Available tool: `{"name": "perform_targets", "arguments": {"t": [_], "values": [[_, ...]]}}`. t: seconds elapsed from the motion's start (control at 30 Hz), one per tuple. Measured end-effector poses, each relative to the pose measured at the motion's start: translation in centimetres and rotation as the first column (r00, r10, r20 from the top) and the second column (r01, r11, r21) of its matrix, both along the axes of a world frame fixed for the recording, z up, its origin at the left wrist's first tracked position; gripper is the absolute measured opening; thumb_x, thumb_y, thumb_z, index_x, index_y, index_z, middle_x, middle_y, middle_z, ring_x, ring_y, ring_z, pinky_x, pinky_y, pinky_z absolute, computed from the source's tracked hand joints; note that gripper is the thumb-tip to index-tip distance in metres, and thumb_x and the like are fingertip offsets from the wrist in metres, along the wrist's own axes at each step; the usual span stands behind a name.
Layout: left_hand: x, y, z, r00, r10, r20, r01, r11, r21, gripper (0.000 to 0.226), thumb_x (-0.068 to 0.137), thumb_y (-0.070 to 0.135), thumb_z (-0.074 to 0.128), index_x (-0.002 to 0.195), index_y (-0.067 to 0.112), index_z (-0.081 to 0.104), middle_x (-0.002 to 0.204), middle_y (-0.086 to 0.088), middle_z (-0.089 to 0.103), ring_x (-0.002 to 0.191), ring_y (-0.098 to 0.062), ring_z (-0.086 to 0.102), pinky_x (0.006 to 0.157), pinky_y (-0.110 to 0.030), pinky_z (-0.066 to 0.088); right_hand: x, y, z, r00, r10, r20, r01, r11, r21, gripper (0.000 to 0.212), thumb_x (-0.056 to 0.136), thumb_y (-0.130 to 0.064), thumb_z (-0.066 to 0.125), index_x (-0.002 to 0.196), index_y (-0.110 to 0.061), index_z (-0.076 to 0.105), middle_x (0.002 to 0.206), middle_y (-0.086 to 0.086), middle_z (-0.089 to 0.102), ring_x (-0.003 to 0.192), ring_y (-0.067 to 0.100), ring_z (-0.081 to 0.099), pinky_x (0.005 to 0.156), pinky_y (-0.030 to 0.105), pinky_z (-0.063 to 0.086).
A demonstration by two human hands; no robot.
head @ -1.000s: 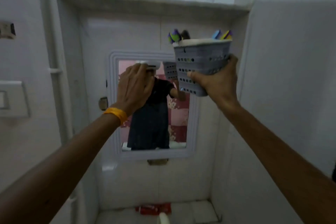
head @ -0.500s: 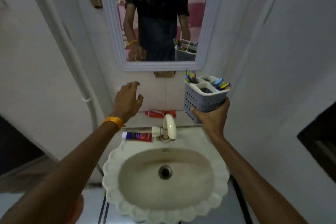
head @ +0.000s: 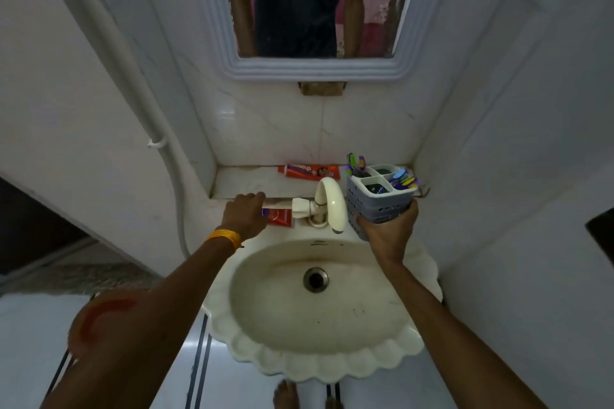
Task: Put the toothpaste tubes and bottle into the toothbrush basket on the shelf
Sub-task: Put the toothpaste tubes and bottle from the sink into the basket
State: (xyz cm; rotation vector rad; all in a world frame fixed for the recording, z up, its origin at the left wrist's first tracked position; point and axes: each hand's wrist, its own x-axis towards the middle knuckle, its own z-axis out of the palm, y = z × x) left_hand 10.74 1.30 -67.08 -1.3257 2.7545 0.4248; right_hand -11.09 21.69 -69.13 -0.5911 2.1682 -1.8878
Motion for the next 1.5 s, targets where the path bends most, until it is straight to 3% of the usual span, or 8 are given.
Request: {"name": "perform_targets", "arguments": {"t": [0.1,0.23,0.33,0.63,0.8,1.17,1.4,1.5], "values": [[0.5,-0.8,-1.7,1.0,0.012,0.012,-0.013,1.0,0.018,0.037,0.09,0.026,0.06,0.124,0.012,0.056,0.121,-0.013,0.065,0.113,-0.035,0.057,0.089,-0.044,0.05,0.3,-0.8,-1.3,1.0,-0.027,0.003,0.027,1.0,-0.005,0.122,0.053,-0.012,0.104,0.152,-0.004,0.034,0.149,0.011,0.053,0.135,0.021,0.056,0.102,0.006,0.047],[0.9,-1.9,-3.4,1.0,-0.017,-0.007,0.017,1.0,-0.004,0.027,0.089,0.021,0.062,0.114,0.012,0.059,0.117,-0.013,0.065,0.109,-0.034,0.059,0.085,-0.044,0.052,1.2,-0.8,-4.0,0.998,-0.06,0.037,0.06,0.998,0.019,0.134,0.045,-0.028,0.105,0.156,-0.013,0.03,0.153,0.01,0.05,0.141,0.025,0.054,0.112,0.05,0.053],[1.0,-2.9,-4.0,0.998,-0.062,0.022,0.063,0.996,-0.062,0.034,0.088,0.02,0.064,0.12,0.012,0.062,0.116,-0.013,0.065,0.107,-0.033,0.058,0.086,-0.043,0.05,1.3,-0.6,-5.9,0.997,-0.047,0.066,0.046,0.999,0.009,0.139,0.042,-0.014,0.108,0.156,-0.015,0.028,0.155,0.01,0.049,0.142,0.028,0.055,0.108,0.062,0.052],[0.9,-5.1,-4.6,0.971,-0.171,0.17,0.182,0.982,-0.054,0.044,0.086,0.033,0.071,0.123,0.012,0.06,0.122,-0.011,0.061,0.113,-0.029,0.056,0.095,-0.04,0.047,2.2,-1.6,-4.8,0.992,-0.125,0.008,0.124,0.991,0.057,0.13,0.044,-0.012,0.107,0.15,-0.012,0.033,0.148,0.01,0.057,0.136,0.023,0.061,0.109,0.055,0.054],[1.4,-5.9,-2.1,0.986,-0.138,-0.092,0.15,0.978,0.145,0.033,0.085,0.027,0.074,0.113,0.011,0.066,0.114,-0.012,0.059,0.101,-0.028,0.06,0.089,-0.037,0.052,2.2,-1.6,-4.2,0.993,-0.12,-0.012,0.12,0.99,0.075,0.124,0.045,-0.011,0.106,0.145,-0.028,0.034,0.147,0.01,0.057,0.135,0.024,0.061,0.109,0.055,0.054],[-0.4,-6.7,9.3,0.794,-0.106,-0.599,0.18,0.982,0.064,0.031,0.073,0.01,0.083,0.102,0.014,0.071,0.106,-0.006,0.07,0.094,-0.019,0.064,0.078,-0.02,0.048,1.8,-1.4,-5.1,0.998,-0.064,0.022,0.063,0.997,0.047,0.126,0.046,-0.013,0.105,0.149,-0.021,0.032,0.151,0.006,0.053,0.138,0.023,0.058,0.108,0.059,0.054],[-7.1,-4.0,14.7,0.647,-0.303,-0.699,0.382,0.923,-0.046,0.032,0.077,0.0,0.077,0.107,0.006,0.068,0.117,-0.008,0.068,0.108,-0.018,0.064,0.092,-0.029,0.055,1.6,-1.4,-4.9,0.998,-0.05,0.036,0.049,0.999,0.015,0.119,0.048,0.009,0.101,0.142,-0.016,0.034,0.142,0.009,0.057,0.124,-0.005,0.062,0.103,0.023,0.057],[-10.9,-2.4,15.7,0.61,-0.375,-0.698,0.462,0.884,-0.071,0.03,0.079,0.001,0.075,0.108,0.005,0.067,0.119,-0.007,0.066,0.111,-0.014,0.061,0.088,-0.016,0.054,1.2,-1.4,-5.3,0.997,-0.055,0.061,0.054,0.998,0.026,0.116,0.048,0.005,0.102,0.142,-0.016,0.036,0.142,0.011,0.059,0.127,0.012,0.065,0.105,0.038,0.058]]}}
